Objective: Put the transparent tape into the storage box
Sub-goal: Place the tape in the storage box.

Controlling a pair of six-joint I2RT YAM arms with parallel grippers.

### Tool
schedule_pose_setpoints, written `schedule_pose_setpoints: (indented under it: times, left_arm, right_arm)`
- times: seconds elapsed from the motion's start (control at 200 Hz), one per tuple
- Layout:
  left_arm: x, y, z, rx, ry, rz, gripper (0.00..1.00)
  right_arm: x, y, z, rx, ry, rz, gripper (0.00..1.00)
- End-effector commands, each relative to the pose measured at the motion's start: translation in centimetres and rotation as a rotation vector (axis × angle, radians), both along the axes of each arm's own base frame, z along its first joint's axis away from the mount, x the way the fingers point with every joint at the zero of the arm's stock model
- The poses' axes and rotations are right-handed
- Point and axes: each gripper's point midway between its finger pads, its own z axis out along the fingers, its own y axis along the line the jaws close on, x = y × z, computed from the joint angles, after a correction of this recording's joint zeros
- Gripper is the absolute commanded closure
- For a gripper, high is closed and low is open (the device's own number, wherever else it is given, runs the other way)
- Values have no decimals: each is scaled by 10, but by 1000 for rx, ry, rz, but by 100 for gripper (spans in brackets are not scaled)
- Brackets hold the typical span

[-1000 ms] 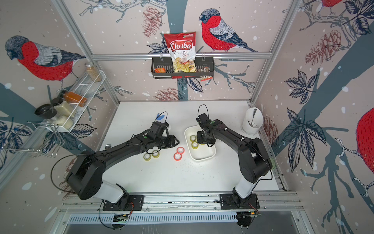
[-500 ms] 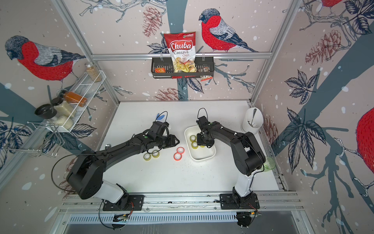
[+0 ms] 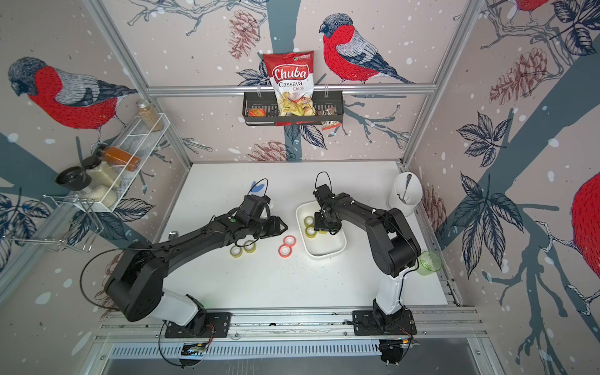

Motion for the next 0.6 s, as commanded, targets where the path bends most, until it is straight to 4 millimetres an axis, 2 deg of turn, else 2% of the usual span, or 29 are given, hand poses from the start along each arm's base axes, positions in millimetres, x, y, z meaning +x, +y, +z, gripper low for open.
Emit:
schedule_pose_setpoints:
  times: [0.0,0.17,0.33,0.595]
  left_arm:
    - [1,0,2,1,-21,1,46]
    - [0,2,3,0,-22,5,46]
    - [-3,8,5,10,-32,22,46]
    - [-13,33,1,49,-27,80,46]
  right_arm:
    - [3,-3,4,-22,-14,-18,43]
    - [2,3,22,-108,-80,53,42]
    - [-8,23,39,-117,-130,150,42]
    - [-20,80,80,-1,-221,302,42]
